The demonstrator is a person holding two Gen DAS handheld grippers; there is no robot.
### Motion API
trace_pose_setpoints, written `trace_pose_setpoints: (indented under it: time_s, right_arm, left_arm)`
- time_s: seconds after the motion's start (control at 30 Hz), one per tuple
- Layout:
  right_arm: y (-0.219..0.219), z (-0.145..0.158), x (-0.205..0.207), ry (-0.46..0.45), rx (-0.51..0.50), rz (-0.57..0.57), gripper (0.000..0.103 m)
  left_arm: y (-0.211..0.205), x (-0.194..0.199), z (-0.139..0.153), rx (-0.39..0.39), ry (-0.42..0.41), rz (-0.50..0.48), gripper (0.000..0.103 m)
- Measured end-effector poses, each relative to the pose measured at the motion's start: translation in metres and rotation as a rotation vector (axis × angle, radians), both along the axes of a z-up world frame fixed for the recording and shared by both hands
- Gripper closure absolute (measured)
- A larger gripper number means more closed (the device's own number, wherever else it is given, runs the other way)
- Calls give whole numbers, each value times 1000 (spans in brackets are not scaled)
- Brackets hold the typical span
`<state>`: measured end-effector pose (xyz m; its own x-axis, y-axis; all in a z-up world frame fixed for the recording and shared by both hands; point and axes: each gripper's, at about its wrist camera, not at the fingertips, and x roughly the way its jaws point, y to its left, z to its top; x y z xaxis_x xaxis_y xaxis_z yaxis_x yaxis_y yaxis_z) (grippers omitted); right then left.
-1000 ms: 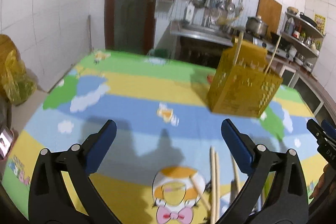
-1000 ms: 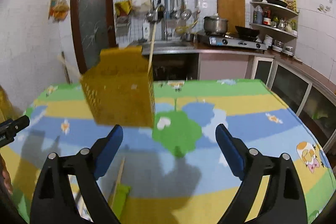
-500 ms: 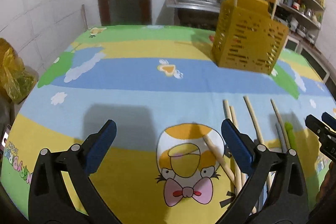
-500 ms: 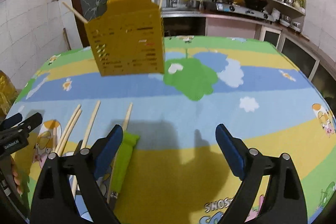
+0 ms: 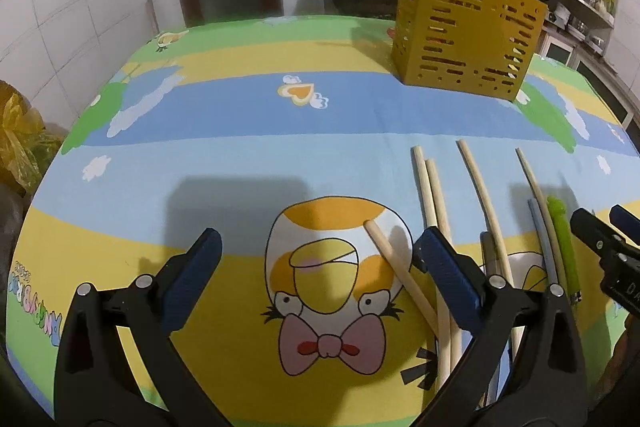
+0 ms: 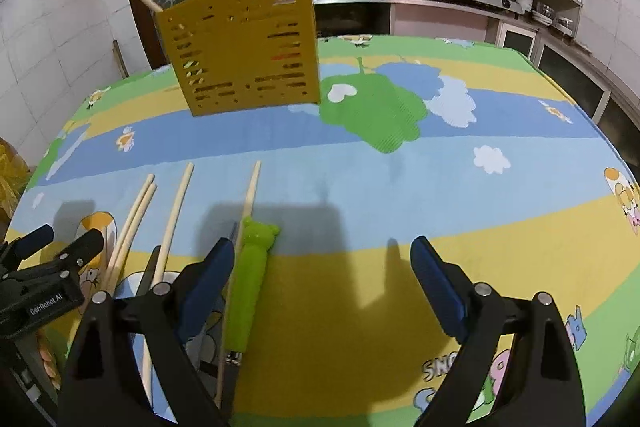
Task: Organize utensils
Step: 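Move both tools back down toward the remaining utensils on the table, then grasp the green-handled fork with the right tool while the left tool grasps a chopstick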
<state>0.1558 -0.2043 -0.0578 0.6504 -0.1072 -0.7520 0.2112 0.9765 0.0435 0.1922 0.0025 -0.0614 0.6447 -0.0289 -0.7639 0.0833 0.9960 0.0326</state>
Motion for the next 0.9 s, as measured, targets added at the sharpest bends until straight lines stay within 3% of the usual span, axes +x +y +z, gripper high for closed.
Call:
trace_pose_setpoints:
  time_s: [0.13, 0.17, 0.33, 0.43, 0.5, 0.57, 0.7, 0.9]
  right_arm:
    - [7, -6, 1, 33, 1, 12, 19]
    - [9, -8, 2, 47, -4, 16, 29]
    - [11, -8, 1, 52, 66, 51, 54]
    - [13, -9, 3, 63, 102, 66, 65]
    - [16, -11, 6, 69, 121, 74, 68]
    - [18, -12, 8, 63, 125, 87, 82]
    - [15, -9, 8, 61, 146, 102, 85]
    - [-6, -4, 6, 61, 132, 77, 85]
  left_arm:
    - [2, 0, -1, -12, 14, 14, 7]
    - [2, 0, -1, -13, 17, 15, 8]
    - [0, 1, -5, -30, 54, 12, 18]
    - [-4, 1, -9, -45, 78, 11, 23]
    - [-6, 0, -9, -36, 76, 13, 24]
    - [-10, -1, -9, -34, 82, 14, 28]
    - [-15, -1, -7, -40, 97, 14, 41]
    - [-22, 3, -4, -48, 130, 1, 70]
